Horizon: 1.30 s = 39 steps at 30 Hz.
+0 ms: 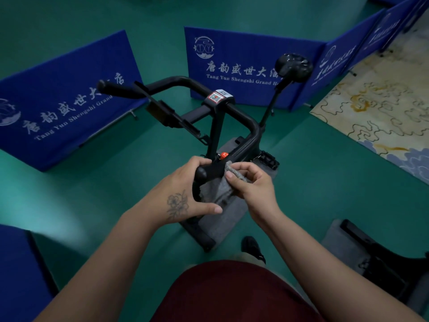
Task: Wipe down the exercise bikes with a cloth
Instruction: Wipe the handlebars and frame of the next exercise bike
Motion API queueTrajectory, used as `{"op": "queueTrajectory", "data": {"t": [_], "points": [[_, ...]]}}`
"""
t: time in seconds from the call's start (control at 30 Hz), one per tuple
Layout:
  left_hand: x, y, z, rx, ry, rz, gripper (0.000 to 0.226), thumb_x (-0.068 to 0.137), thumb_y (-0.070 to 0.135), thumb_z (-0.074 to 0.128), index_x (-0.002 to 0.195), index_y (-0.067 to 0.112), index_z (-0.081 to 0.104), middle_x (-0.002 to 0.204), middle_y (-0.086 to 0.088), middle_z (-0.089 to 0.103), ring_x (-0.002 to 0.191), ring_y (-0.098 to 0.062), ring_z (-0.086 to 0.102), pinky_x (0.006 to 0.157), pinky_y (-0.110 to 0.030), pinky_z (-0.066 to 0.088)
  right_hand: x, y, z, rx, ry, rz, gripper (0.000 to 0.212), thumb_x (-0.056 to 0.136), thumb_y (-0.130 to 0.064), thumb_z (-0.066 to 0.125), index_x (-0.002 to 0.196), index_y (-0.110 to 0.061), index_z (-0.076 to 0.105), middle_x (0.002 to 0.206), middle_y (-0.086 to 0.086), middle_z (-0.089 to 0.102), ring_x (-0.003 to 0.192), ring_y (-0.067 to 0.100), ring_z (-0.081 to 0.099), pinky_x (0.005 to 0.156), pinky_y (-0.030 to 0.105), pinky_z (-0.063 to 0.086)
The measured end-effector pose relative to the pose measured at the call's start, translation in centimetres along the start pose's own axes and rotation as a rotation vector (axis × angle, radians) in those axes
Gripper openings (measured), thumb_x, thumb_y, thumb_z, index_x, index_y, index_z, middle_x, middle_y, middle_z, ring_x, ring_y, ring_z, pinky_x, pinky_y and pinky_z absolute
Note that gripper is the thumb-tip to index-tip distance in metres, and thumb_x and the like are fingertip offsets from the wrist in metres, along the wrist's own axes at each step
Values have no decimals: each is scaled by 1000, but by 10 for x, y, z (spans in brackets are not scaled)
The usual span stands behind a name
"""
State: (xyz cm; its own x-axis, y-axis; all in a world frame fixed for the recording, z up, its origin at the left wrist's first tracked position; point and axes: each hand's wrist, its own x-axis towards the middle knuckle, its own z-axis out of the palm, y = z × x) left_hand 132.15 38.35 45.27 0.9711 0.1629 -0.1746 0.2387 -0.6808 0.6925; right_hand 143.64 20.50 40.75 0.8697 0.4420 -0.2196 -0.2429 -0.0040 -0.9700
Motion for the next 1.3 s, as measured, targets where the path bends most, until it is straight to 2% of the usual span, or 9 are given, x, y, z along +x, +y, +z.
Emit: {"op": "queueTrajectory", "data": {"t": [0.13, 0.3, 0.5, 0.67, 0.77, 0.87, 1.0, 1.17, 1.3], "points": [[-6, -1, 0, -21, -12, -4, 108, 68, 63, 94, 152, 43, 29, 147, 11, 49, 135, -11, 52, 111, -41, 48, -8, -5, 11, -25, 18, -25, 15, 89, -9, 83, 99, -19, 78, 89, 1, 75, 83, 17, 70, 79, 38, 58], [-10, -1, 0, -48, -19, 9, 115, 66, 64, 94, 155, 44, 25, 149, 11, 49, 133, -11, 53, 110, -40, 49, -25, -21, 18, -19, -150, -108, 16, 88, -5, 83, 102, -11, 77, 89, -1, 75, 82, 10, 69, 73, 24, 56], [-19, 0, -1, -82, -37, 32, 111, 71, 65, 91, 155, 46, 21, 142, 20, 49, 129, -4, 54, 103, -31, 48, -16, -17, 10, -53, -101, -114, 17, 88, -10, 84, 98, -22, 78, 96, 5, 77, 90, 22, 71, 87, 49, 60], [-30, -5, 1, -151, 6, 63, 86, 84, 74, 74, 153, 46, 30, 136, 29, 58, 123, 13, 58, 110, -34, 52, -25, -19, 14, -119, -192, -235, 17, 89, -6, 82, 100, -18, 77, 101, -2, 77, 94, 10, 71, 85, 29, 56], [-40, -4, -6, -337, 75, 65, 68, 93, 68, 69, 151, 40, 45, 131, 19, 71, 121, 2, 67, 108, -36, 54, -27, -40, 15, -59, -375, -327, 18, 88, -3, 80, 104, -10, 76, 102, 3, 77, 95, 13, 72, 85, 27, 56], [-47, 3, -19, -503, 226, 100, 50, 94, 43, 78, 140, 33, 60, 113, -2, 79, 104, -24, 77, 94, -47, 62, -17, -62, 23, 9, -441, -419, 19, 90, 0, 76, 107, -6, 72, 102, 1, 76, 94, 11, 71, 84, 24, 55], [-50, 14, -34, -563, 390, 159, 53, 88, 32, 86, 136, 30, 63, 104, -13, 75, 92, -42, 73, 86, -63, 60, 0, -77, 33, -11, -505, -440, 18, 93, -2, 74, 111, -5, 72, 104, 6, 75, 95, 17, 69, 83, 30, 56], [-47, 20, -50, -315, 559, 157, 42, 93, 10, 81, 116, 38, 60, 106, 4, 71, 97, -23, 72, 79, -48, 62, 24, -80, 39, -122, -474, -487, 18, 93, -9, 77, 111, -7, 74, 108, 9, 77, 100, 24, 71, 90, 49, 58], [-40, 3, -61, -54, 546, 35, 35, 91, 7, 80, 109, 37, 73, 112, 21, 70, 102, -5, 66, 77, -32, 55, 43, -75, 23, -152, -404, -431, 13, 96, -7, 75, 106, -15, 76, 108, 5, 78, 99, 19, 71, 91, 46, 56]]}}
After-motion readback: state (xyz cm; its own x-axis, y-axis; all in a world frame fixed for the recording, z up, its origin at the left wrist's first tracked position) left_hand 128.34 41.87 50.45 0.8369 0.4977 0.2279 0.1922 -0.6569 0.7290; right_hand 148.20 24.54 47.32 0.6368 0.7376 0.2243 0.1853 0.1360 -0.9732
